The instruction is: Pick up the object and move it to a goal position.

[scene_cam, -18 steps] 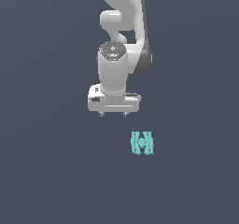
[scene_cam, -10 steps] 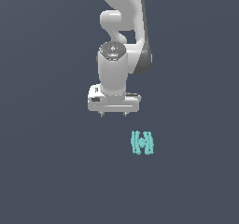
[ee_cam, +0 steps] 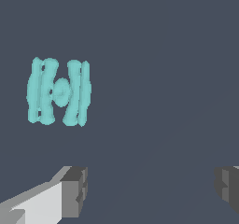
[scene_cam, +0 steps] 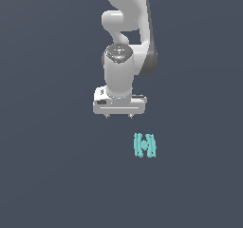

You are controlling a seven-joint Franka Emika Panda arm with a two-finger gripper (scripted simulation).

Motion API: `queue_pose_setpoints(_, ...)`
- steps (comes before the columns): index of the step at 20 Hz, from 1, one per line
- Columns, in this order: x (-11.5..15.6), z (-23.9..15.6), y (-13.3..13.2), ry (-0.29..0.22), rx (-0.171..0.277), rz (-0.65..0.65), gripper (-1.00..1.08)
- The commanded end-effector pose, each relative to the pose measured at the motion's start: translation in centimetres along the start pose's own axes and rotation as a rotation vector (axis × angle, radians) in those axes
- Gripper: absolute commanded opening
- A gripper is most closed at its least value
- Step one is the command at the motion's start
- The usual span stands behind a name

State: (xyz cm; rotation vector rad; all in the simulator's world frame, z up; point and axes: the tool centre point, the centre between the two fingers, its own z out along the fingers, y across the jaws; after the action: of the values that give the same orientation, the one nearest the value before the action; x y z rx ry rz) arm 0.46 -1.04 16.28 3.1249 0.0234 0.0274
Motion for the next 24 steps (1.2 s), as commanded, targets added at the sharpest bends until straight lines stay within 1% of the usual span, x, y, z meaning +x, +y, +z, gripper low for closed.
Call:
queue_pose_setpoints(1, 0.0, 0.0, -0.3, -0.001, 0.002, -0.003, 1.08)
queue_pose_setpoints(7, 0.3, 0.2, -0.4, -0.003, 0.008, 0.000, 1.08)
queue_pose_setpoints(13, 1.5, 1.2, -0.9, -0.011, 0.035, 0.010, 1.08)
queue_pose_setpoints(19, 3.5, 2.9, -2.0, -0.026, 0.089, 0.028, 1.08)
queue_pose_setpoints(24, 5.7, 5.0, -3.3, -0.042, 0.159, 0.052, 1.08)
